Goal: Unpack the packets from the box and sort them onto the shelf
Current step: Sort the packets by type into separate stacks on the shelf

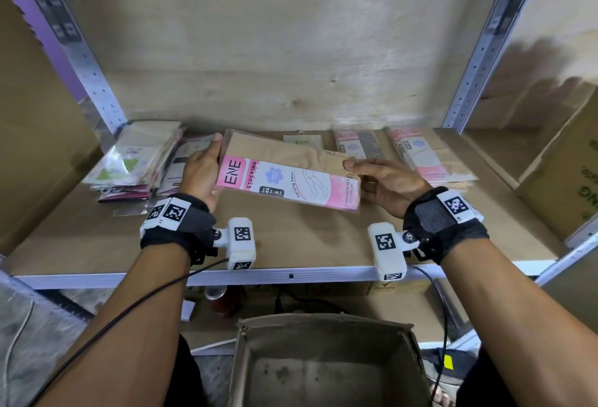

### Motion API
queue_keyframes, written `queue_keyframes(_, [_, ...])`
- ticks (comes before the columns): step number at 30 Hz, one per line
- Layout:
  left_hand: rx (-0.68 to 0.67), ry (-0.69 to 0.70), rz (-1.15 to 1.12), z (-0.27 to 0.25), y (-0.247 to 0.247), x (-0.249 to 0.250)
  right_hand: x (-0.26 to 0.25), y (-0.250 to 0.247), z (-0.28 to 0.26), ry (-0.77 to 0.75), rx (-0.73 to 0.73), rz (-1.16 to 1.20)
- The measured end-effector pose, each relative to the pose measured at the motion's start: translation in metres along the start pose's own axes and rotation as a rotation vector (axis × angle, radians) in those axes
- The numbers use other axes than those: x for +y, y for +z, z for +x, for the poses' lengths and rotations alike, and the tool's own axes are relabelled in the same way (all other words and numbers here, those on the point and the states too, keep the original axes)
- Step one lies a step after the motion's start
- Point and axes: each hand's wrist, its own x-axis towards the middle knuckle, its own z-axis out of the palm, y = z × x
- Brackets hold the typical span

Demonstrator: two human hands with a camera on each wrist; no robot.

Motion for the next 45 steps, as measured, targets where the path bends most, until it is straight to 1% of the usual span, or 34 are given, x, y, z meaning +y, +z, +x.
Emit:
queue_keyframes(5, [-0.016,-0.002,0.019,0.006,0.003,-0.009,0.000,0.002,-0.003,-0.027,0.075,-0.081])
queue_keyframes(11, [-0.024,0.008,0.067,0.007,0.005,-0.014,-0.001,0.002,-0.008,-0.042,0.057,-0.145])
queue_keyframes(14, [-0.016,0.010,0.044,0.006,0.005,-0.014,-0.003,0.003,-0.011,-0.047,0.027,-0.154])
queue_keyframes(16, [0.005,0.003,-0.019,0.005,0.007,-0.014,-0.004,0.003,-0.013,-0.080,0.017,-0.134])
queue_keyframes(19, [0.041,-0.082,-0.196,0.006,0.011,-0.014,-0.005,0.002,-0.013,-0.123,0.041,-0.069])
queue_keyframes(21, [0.010,-0.137,-0.308,0.007,0.013,-0.016,-0.005,0.001,-0.011,-0.114,0.053,-0.005])
queue_keyframes(22, [-0.022,-0.162,-0.319,0.005,0.016,-0.018,-0.004,0.000,-0.010,-0.105,0.058,0.032])
queue_keyframes(24, [-0.104,-0.198,-0.220,0.000,0.024,-0.023,-0.003,-0.003,-0.008,-0.093,0.064,0.114])
queue_keyframes(26, [-0.204,-0.212,-0.055,-0.010,0.037,-0.028,-0.002,-0.004,-0.006,-0.082,0.072,0.177])
queue_keyframes(28, [-0.343,-0.228,0.084,-0.021,0.052,-0.032,-0.003,-0.003,-0.003,-0.068,0.083,0.225])
queue_keyframes(30, [-0.499,-0.213,0.182,-0.032,0.065,-0.035,-0.003,-0.002,-0.001,-0.063,0.074,0.252])
queue_keyframes(32, [-0.600,-0.168,0.221,-0.041,0.075,-0.040,-0.003,0.000,0.000,-0.064,0.053,0.255])
queue_keyframes(34, [-0.605,-0.132,0.188,-0.046,0.084,-0.045,0.000,-0.001,0.000,-0.072,0.033,0.270])
queue_keyframes(36, [-0.567,-0.110,0.159,-0.049,0.090,-0.049,0.003,-0.004,0.000,-0.077,0.008,0.286])
queue_keyframes(39, [-0.551,-0.105,0.154,-0.049,0.096,-0.050,0.005,-0.010,-0.001,-0.073,0.000,0.277])
queue_keyframes(41, [-0.539,-0.091,0.181,-0.049,0.101,-0.051,0.003,-0.015,-0.001,-0.089,0.019,0.223])
queue_keyframes(45, [-0.464,-0.055,0.295,-0.047,0.117,-0.047,-0.006,-0.031,-0.006,-0.161,0.090,0.021])
